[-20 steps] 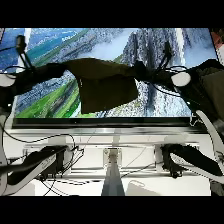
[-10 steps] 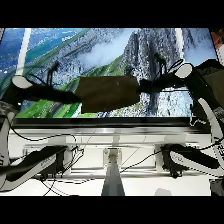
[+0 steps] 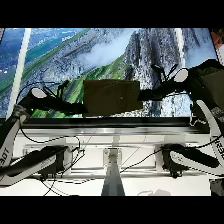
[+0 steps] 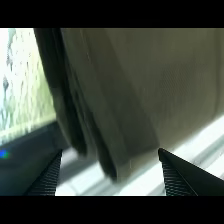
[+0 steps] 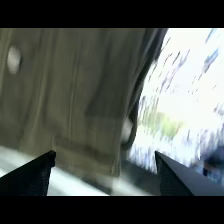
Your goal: Fold the clothes and pants, and hang the long-sleeved shirts on hangers.
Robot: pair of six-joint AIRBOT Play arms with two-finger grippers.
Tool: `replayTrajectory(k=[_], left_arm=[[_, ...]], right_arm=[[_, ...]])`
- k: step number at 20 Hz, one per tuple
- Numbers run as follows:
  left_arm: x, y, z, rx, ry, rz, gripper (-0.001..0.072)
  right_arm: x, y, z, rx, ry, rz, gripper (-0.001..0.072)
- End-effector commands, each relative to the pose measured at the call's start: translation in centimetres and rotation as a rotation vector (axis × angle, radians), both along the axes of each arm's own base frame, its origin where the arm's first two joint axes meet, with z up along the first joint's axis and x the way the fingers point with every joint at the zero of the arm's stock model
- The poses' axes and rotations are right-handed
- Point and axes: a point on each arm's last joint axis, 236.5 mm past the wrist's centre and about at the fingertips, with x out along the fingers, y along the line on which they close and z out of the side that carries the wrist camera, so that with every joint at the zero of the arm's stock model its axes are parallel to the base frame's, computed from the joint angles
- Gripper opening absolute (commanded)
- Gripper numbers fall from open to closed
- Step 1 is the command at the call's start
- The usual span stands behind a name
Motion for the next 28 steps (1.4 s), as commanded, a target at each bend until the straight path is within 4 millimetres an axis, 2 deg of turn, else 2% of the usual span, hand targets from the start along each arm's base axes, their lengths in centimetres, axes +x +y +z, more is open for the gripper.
replayTrajectory(k=[1,4,6,8,11,15,16,18,20,21,22,24,26,28], left_arm=[[1.4,-0.8,0.0,-0.039,-0.014,0.072,0.0699],[1.4,-0.8,-0.1,-0.039,-0.007,0.071,0.0698],[1.4,-0.8,-0.1,-0.039,-0.007,0.071,0.0697],[1.4,-0.8,-0.1,-0.039,-0.007,0.071,0.0697],[1.4,-0.8,-0.1,-0.039,-0.008,0.071,0.0697],[2.5,-0.4,-0.4,-0.020,-0.043,0.101,0.0696],[3.0,-0.2,-0.5,-0.011,-0.062,0.115,0.0696],[3.8,-0.2,-0.8,0.004,-0.089,0.131,0.0696],[4.0,-0.6,-1.4,0.017,-0.098,0.125,0.0696],[4.2,-0.6,-1.5,0.022,-0.108,0.125,0.0696],[4.6,-0.6,-1.3,0.024,-0.121,0.123,0.0696],[5.9,0.3,-0.2,0.053,-0.171,0.101,0.0696],[8.1,1.6,2.0,0.105,-0.266,0.061,0.0696],[10.6,2.2,5.8,0.136,-0.391,0.041,0.0696]], right_arm=[[3.9,-1.1,-1.1,-0.021,-0.070,-0.180,0.0683],[2.4,-1.3,-3.9,0.033,0.138,-0.222,0.0682],[1.9,0.8,-3.7,0.186,0.233,-0.173,0.0682],[2.4,2.0,-3.9,0.272,0.246,-0.142,0.0682],[3.2,1.6,-6.3,0.245,0.256,-0.191,0.0682],[2.1,4.1,-7.5,0.312,0.355,-0.182,0.0678],[1.9,4.7,-7.6,0.307,0.335,-0.143,0.0627],[1.8,6.4,-7.1,0.307,0.280,-0.033,0.0438],[2.8,7.9,-5.8,0.305,0.200,0.064,0.0143],[3.9,8.3,-4.7,0.306,0.159,0.086,0.0082],[5.1,8.4,-3.5,0.303,0.120,0.107,0.0057],[8.5,6.5,-0.7,0.231,0.020,0.107,0.0049],[12.6,1.4,3.0,0.065,-0.097,-0.004,0.0049],[15.4,-4.6,8.4,-0.058,-0.232,-0.127,0.0048]])
